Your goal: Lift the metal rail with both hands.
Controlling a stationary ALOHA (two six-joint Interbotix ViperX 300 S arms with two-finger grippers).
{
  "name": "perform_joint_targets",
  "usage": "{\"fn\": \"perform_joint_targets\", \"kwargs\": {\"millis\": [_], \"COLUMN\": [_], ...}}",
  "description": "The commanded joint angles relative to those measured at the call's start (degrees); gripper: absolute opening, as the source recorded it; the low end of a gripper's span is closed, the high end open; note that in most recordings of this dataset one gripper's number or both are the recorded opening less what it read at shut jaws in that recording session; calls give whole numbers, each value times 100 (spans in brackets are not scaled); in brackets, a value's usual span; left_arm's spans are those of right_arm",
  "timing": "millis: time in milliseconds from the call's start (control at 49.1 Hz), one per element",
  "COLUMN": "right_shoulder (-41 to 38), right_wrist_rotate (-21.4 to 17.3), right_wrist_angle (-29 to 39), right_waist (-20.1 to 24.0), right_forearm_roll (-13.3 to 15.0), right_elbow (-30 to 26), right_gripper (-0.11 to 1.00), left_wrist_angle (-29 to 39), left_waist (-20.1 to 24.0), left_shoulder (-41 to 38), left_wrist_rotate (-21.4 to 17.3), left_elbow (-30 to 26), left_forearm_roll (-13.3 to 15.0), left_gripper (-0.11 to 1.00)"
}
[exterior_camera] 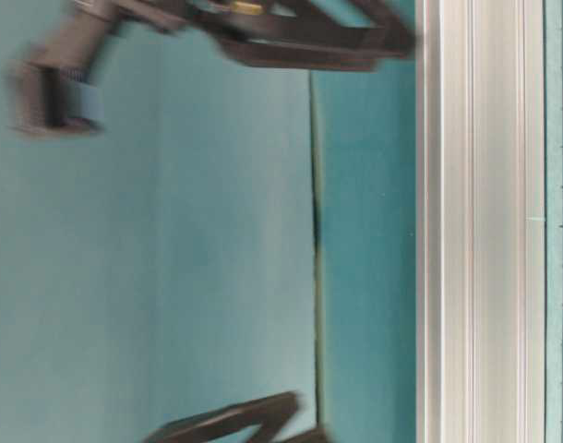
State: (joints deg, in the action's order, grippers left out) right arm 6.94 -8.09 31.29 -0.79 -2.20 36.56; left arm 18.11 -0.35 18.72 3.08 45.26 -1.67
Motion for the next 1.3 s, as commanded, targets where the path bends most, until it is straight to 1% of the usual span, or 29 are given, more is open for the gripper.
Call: {"fn": "perform_joint_targets", "kwargs": {"millis": [0, 163, 428, 530, 652, 794, 916, 1100, 1283], "right_shoulder": [343, 888, 1459, 1670, 1951, 2391, 2786, 3270, 3480], "right_wrist_rotate": [-26, -9, -26, -18, -9, -9, 0, -9, -9], "right_wrist_angle": [-35, -79, -149, -360, -800, -1468, -1828, -1890, -1898], "right_waist": [-53, -105, -141, -141, -141, -149, -149, -167, -167], "right_forearm_roll": [26, 88, 88, 97, 97, 97, 97, 88, 97], "right_elbow": [-26, 35, 229, 281, 422, 721, 940, 1187, 1274], "right_gripper": [84, 84, 84, 84, 84, 84, 84, 84, 84], "left_wrist_angle": [-18, -26, -272, -308, -308, -325, -510, -888, -932], "left_waist": [9, 18, 26, 26, 26, 26, 26, 44, 44], "left_shoulder": [369, 826, 1494, 1679, 1890, 2118, 2391, 2742, 2979], "left_wrist_rotate": [-9, -9, -18, -18, -18, -18, -18, 9, 18], "left_elbow": [-9, 97, 123, 149, 193, 272, 343, 422, 483], "left_forearm_roll": [0, 0, 0, 0, 0, 0, 0, 0, 0], "left_gripper": [96, 96, 96, 96, 96, 96, 96, 96, 95]}}
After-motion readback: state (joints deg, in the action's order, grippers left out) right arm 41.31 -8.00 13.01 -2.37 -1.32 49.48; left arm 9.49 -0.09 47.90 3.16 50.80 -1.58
